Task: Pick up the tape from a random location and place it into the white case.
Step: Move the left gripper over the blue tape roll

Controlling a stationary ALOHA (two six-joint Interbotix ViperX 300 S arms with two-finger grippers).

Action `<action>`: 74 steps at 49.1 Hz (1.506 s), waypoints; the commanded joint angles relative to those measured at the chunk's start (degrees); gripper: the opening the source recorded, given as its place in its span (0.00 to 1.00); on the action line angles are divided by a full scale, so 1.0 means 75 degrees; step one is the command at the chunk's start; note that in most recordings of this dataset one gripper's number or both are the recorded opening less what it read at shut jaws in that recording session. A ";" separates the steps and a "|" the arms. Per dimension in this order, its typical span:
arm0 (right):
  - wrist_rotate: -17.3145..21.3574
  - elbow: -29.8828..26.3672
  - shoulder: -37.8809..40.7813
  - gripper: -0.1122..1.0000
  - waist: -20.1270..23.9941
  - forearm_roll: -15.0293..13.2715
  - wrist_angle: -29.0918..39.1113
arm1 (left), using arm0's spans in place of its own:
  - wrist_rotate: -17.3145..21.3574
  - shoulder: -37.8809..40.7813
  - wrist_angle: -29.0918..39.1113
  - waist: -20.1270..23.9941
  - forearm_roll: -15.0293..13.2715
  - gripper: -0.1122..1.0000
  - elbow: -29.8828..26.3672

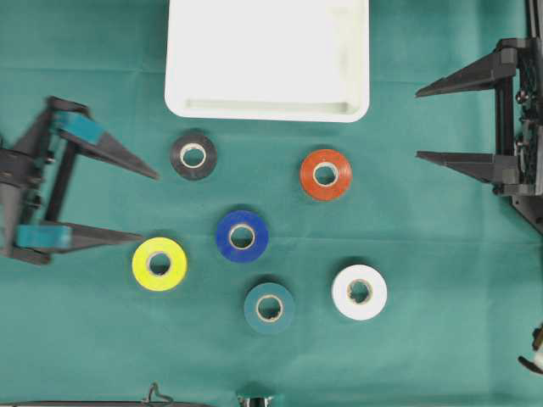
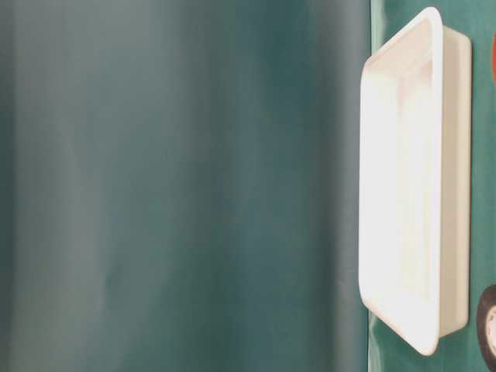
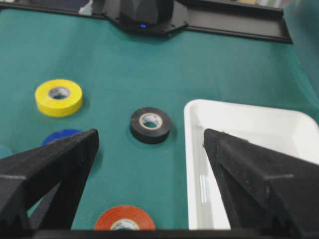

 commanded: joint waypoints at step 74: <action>0.0000 -0.0211 0.0047 0.93 -0.0012 -0.0012 0.0094 | 0.0457 0.3434 0.5578 0.0152 0.0000 0.99 -0.4723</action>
